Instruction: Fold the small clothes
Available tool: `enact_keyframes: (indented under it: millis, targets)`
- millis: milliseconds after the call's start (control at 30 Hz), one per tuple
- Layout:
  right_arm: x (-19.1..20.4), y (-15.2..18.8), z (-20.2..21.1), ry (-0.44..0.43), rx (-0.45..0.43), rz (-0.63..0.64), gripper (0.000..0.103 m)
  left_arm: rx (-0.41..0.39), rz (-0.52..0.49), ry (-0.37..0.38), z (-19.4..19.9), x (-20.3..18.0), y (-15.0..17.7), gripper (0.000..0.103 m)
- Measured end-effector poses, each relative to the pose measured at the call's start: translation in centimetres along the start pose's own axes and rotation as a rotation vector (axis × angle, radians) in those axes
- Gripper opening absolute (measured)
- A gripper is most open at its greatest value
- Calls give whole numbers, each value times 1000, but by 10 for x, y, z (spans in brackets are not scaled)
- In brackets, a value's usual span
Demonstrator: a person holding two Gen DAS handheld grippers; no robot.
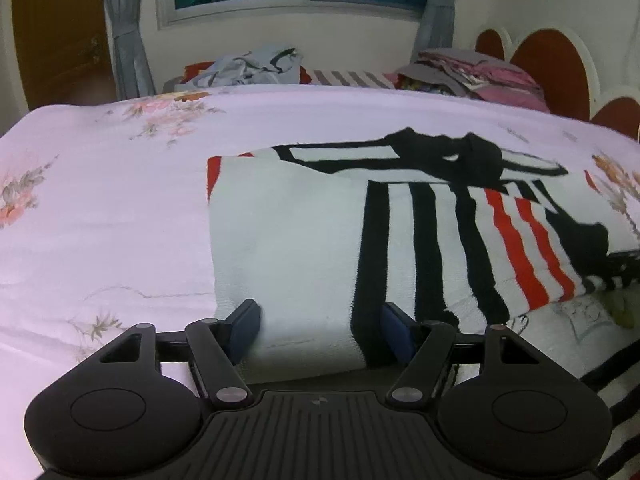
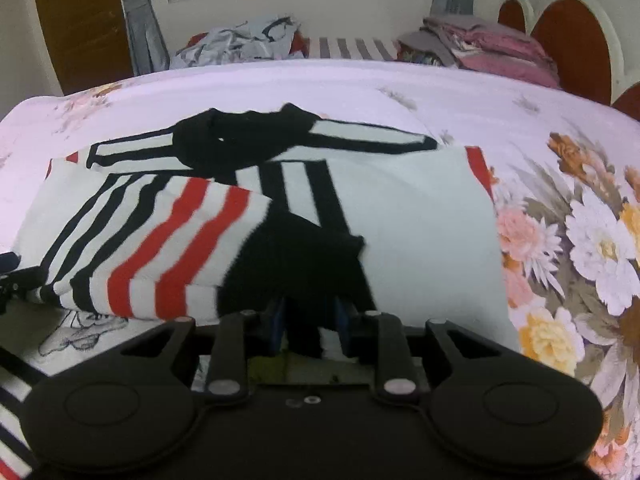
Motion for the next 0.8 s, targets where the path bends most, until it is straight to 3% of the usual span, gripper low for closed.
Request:
enact_keyframes:
  millis: [133,233,500,633,700,733,800]
  targets:
    - [-4,-5,7,-3,-73,-41,25,-10,-6,-33,-2,-7,1,68]
    - [-5,6,-9,-7,1,-22,26,-10,-28,-49,-2,-9,3,68]
    - [-5,10,-7,-25,6,13,26,-6,-69,-103,-3,-16,4,68]
    - [-13,12,15,-40,-31,-21,27,2,-87,-122,8,-18,3,69]
    - [-18,21,31,-55,-53,-40,28,-6,-106,-131,20,-20,10,86]
    - [-19,26,39,-69,-63,-41,29,-13,-112,-142,27,-20,15,98]
    - [-21,38,53,-75,-69,-28,34,-16,-117,-141,40,-19,28,99]
Point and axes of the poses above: each gripper's, at about its wrist camera, not at the fingertips, and z roughly against the way its jaws point, x to its left, y to its underside, the point moved 6 cm from there along -z, roughly the way its jaws point, and after that the axes turned 13 degrees about z, right-handed, at the moved point
